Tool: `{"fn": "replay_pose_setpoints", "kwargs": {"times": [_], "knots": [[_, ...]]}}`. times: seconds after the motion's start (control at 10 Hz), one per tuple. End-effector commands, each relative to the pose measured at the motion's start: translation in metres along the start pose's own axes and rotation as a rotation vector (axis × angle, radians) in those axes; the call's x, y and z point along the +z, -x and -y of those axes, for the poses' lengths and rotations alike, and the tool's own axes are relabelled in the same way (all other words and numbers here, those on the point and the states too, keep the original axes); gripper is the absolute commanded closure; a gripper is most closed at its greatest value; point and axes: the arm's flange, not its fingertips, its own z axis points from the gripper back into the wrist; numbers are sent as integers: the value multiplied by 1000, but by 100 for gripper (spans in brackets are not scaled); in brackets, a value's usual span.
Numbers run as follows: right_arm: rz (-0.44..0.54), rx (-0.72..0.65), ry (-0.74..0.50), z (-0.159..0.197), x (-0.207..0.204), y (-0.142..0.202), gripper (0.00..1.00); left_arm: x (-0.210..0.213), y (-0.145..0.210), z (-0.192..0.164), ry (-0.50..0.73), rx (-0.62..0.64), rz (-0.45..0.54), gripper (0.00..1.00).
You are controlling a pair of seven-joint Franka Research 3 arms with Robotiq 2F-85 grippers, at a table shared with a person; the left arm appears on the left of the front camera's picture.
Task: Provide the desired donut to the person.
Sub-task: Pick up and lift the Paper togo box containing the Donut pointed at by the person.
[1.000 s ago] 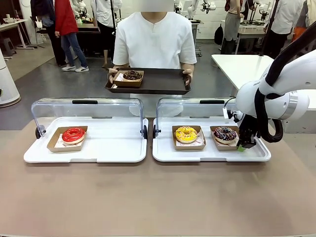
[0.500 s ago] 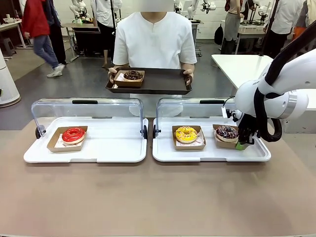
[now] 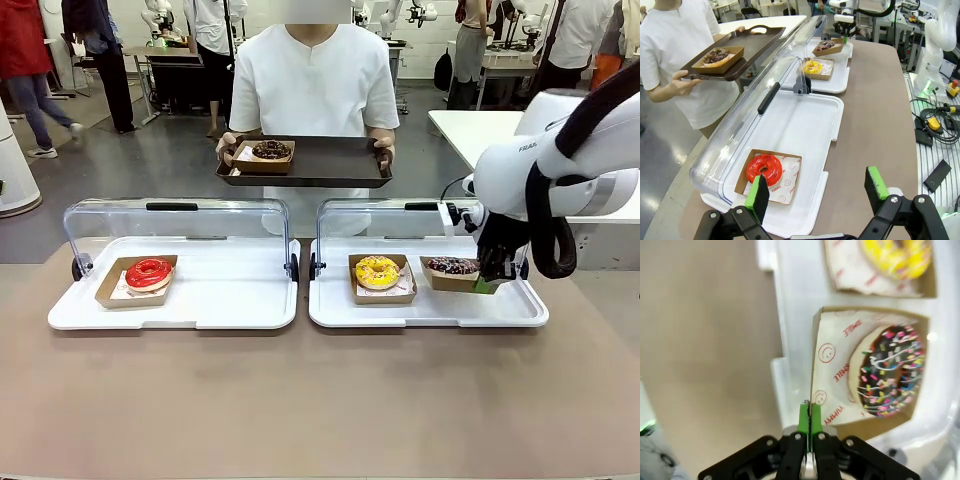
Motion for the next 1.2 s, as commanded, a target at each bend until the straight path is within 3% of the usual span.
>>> {"fn": "replay_pose_setpoints", "kwargs": {"times": [0.0, 0.6, 1.1], "knots": [[-71, -33, -12, -29, 37, -19, 100, 3, 0, 0, 2, -4, 9, 0], [-95, -24, -57, -95, 144, -48, 100, 3, 0, 0, 2, -4, 9, 0], [-92, -15, -45, -91, 196, -59, 100, 3, 0, 0, 2, -4, 9, 0]]}}
